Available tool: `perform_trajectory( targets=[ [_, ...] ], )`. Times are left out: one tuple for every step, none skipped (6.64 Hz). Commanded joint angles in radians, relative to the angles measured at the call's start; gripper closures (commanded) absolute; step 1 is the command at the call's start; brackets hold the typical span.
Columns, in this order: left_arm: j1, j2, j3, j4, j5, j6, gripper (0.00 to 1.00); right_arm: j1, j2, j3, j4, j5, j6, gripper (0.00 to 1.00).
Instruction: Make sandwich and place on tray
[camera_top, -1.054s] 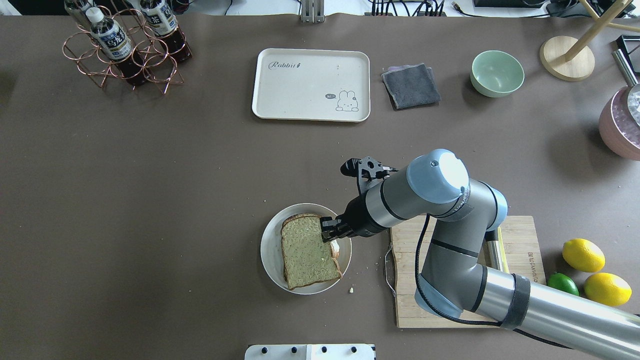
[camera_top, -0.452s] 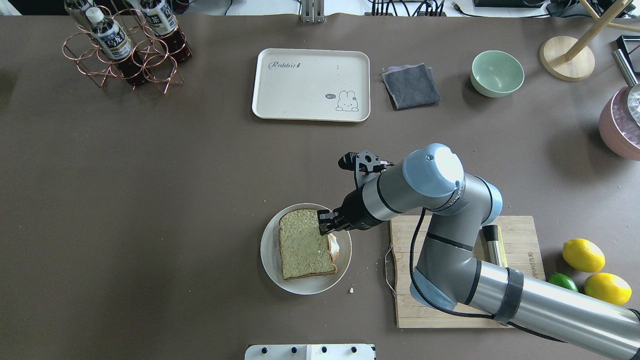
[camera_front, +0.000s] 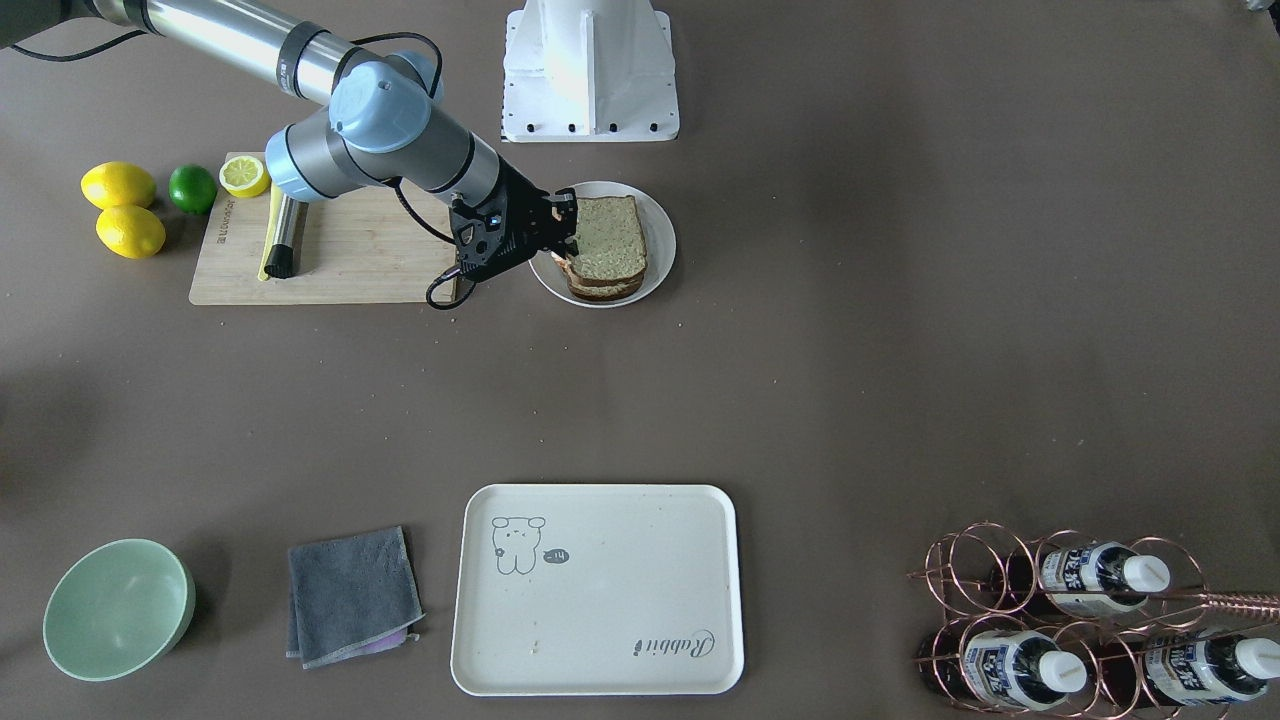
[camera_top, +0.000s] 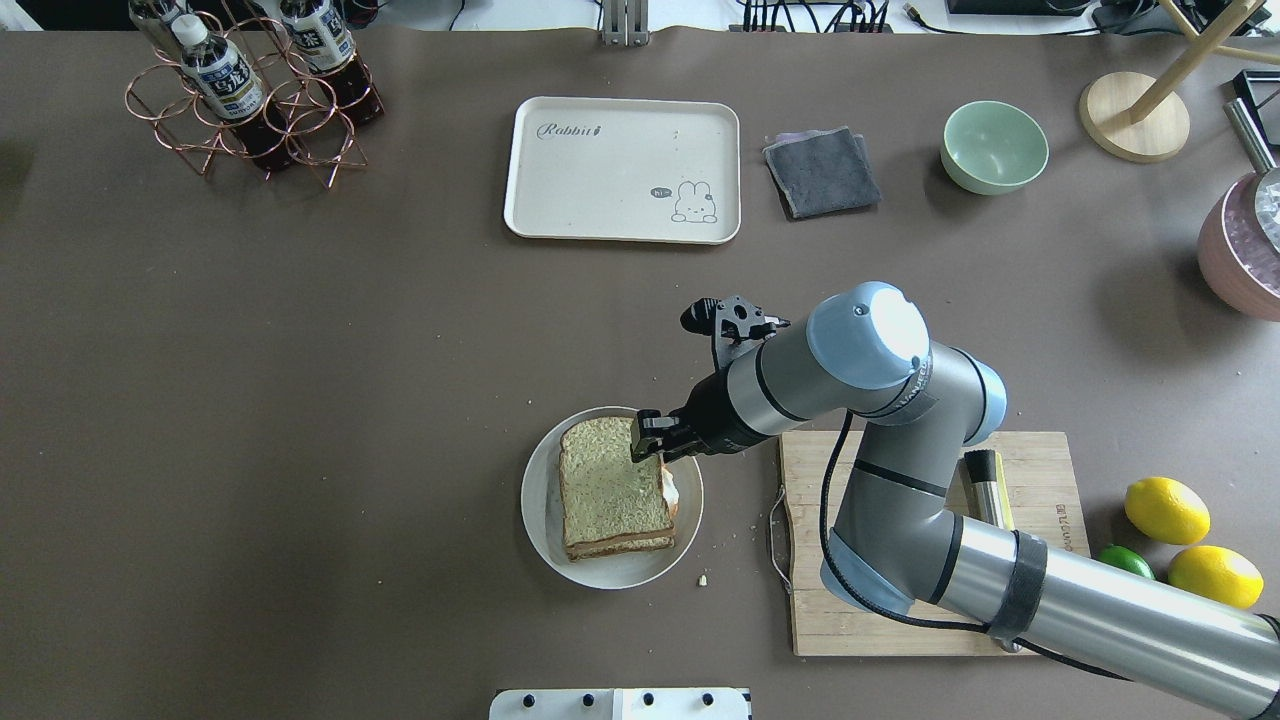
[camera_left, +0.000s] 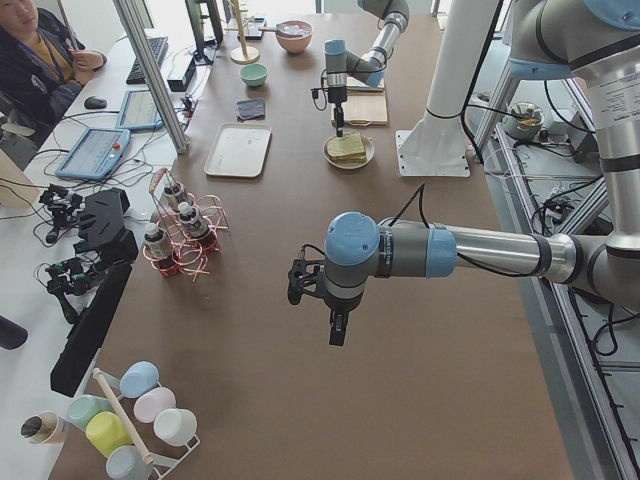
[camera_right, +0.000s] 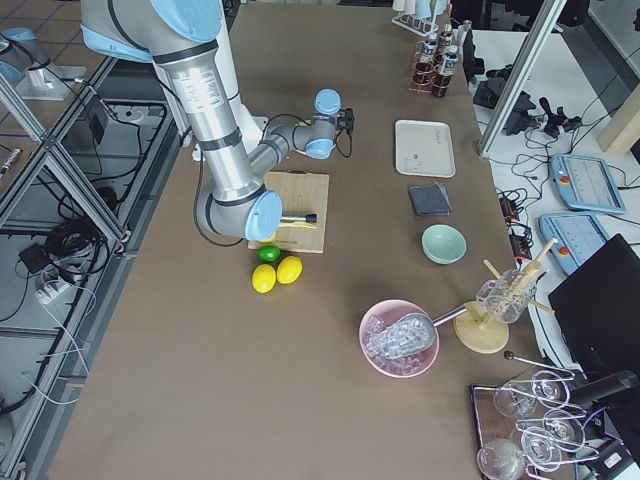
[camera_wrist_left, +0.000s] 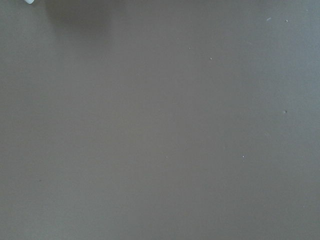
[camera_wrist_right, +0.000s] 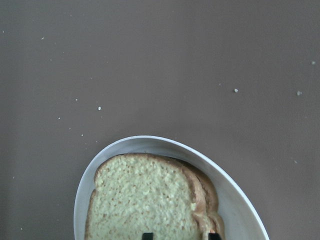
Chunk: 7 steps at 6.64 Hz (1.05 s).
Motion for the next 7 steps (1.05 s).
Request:
perform_trajectory(
  targets=[
    [0.027,-0.006,-0.009,-0.005,-0.029,-0.073,0.02,-0.002,-0.001,0.008,0.002,-0.008,0.021,0.00],
    [0.099,-0.009,-0.015,-0.068,-0.073,-0.165,0.02,0.004,-0.009,0.033,-0.004,-0.007,0.050,0.00],
    [0.183,-0.011,-0.021,-0.192,-0.075,-0.341,0.02,0.039,-0.047,0.072,-0.022,0.006,0.055,0.00],
    [0.298,-0.021,-0.045,-0.294,-0.075,-0.538,0.02,0.075,-0.099,0.141,-0.086,0.025,0.054,0.00],
    [0.394,-0.035,-0.073,-0.361,-0.075,-0.692,0.02,0.153,-0.121,0.190,-0.186,0.096,0.046,0.00],
    [0.509,-0.069,-0.084,-0.471,-0.075,-0.882,0.02,0.192,-0.148,0.206,-0.223,0.114,0.032,0.00],
    [0.605,-0.087,-0.080,-0.602,-0.067,-1.031,0.02,0.246,-0.202,0.223,-0.225,0.166,-0.035,0.00]
  ],
)
